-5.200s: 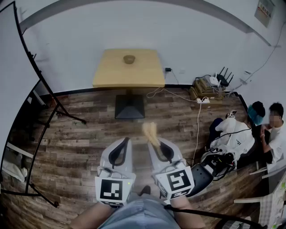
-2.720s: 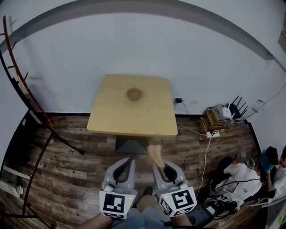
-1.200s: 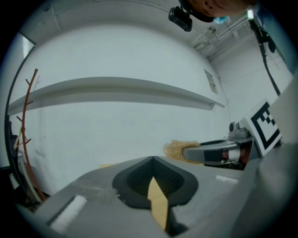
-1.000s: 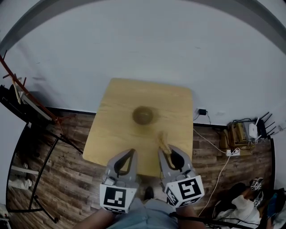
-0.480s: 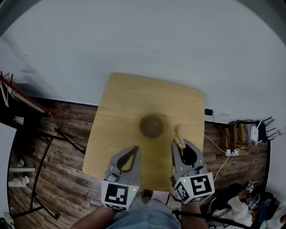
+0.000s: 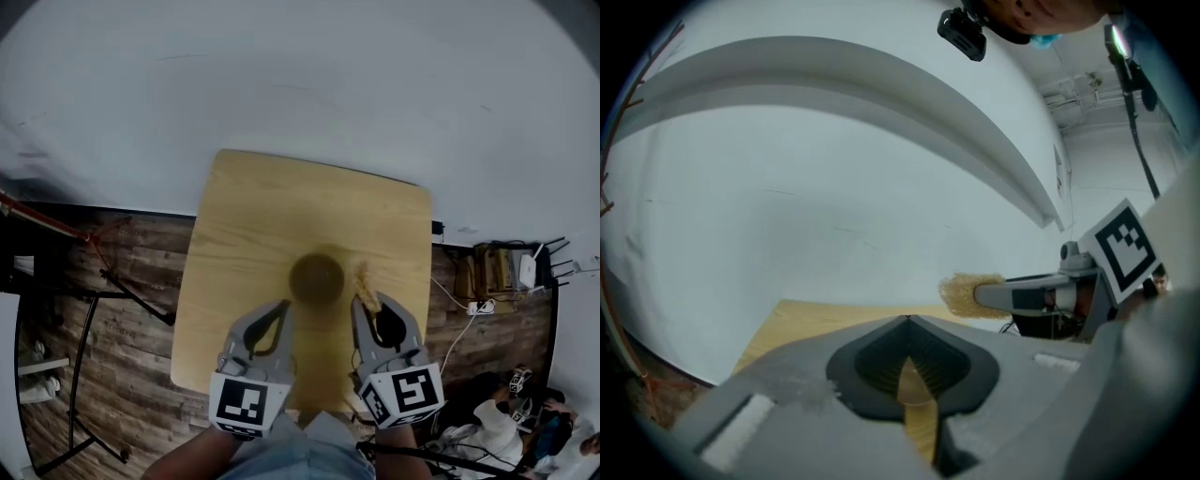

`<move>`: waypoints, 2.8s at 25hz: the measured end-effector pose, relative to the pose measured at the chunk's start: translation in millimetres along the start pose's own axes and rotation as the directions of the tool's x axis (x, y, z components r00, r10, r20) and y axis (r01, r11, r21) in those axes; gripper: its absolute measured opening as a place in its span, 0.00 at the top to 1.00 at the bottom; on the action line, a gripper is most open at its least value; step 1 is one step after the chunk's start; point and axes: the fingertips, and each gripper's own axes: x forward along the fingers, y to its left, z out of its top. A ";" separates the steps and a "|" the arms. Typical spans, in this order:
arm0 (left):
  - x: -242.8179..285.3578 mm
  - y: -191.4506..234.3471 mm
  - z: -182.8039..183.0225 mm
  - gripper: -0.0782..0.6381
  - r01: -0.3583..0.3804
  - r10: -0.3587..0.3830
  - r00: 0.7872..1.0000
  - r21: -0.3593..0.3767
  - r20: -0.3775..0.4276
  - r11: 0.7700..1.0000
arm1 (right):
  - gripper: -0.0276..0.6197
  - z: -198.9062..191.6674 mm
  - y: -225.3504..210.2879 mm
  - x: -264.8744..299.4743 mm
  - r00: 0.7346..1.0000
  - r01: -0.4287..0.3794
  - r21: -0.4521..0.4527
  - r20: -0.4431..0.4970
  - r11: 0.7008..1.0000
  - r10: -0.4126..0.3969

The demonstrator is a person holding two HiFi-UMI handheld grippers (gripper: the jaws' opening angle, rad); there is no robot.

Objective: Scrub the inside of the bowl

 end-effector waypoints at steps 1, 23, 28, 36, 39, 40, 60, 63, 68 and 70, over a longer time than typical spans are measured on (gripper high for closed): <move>4.7 1.5 2.8 0.86 0.000 0.000 1.000 -0.012 -0.004 1.000 | 0.86 1.2 -0.9 3.9 1.000 -0.002 0.001 -0.005 1.000 0.002; 63.5 26.9 -64.3 0.83 -0.013 -0.010 0.986 -0.134 -0.169 0.991 | 0.86 -52.5 0.4 36.3 0.992 -0.066 0.100 -0.099 0.993 0.075; 76.3 32.0 -79.3 0.78 -0.005 -0.032 0.979 -0.181 -0.199 0.984 | 0.86 -68.6 1.0 44.8 0.988 -0.066 0.120 -0.131 0.991 0.081; 87.4 30.4 -95.7 0.78 -0.004 -0.047 0.970 -0.208 -0.239 0.978 | 0.86 -84.5 1.6 49.5 0.982 -0.076 0.131 -0.165 0.988 0.097; 89.3 33.1 -97.6 0.78 -0.008 -0.045 0.969 -0.214 -0.242 0.977 | 0.86 -88.4 4.3 51.7 0.980 -0.077 0.129 -0.174 0.989 0.099; 88.3 34.8 -98.9 0.78 -0.014 -0.040 0.969 -0.216 -0.243 0.976 | 0.86 -90.2 6.3 51.7 0.979 -0.078 0.127 -0.178 0.989 0.100; 100.9 42.4 -108.1 0.83 -0.047 -0.012 0.958 -0.200 -0.285 0.979 | 0.86 -105.6 4.0 60.6 0.971 -0.066 0.141 -0.220 0.988 0.096; 103.3 38.5 -105.1 0.84 -0.031 -0.026 0.958 -0.194 -0.285 0.980 | 0.86 -110.3 0.8 62.3 0.968 -0.059 0.141 -0.233 0.988 0.091; 102.8 27.4 -95.4 0.84 0.022 -0.057 0.959 -0.127 -0.276 0.992 | 0.86 -119.8 -1.5 67.4 0.958 -0.054 0.136 -0.273 0.989 0.090; 103.4 23.2 -90.6 0.84 0.039 -0.062 0.960 -0.091 -0.272 0.995 | 0.86 -125.1 -0.1 70.9 0.952 -0.065 0.131 -0.288 0.989 0.101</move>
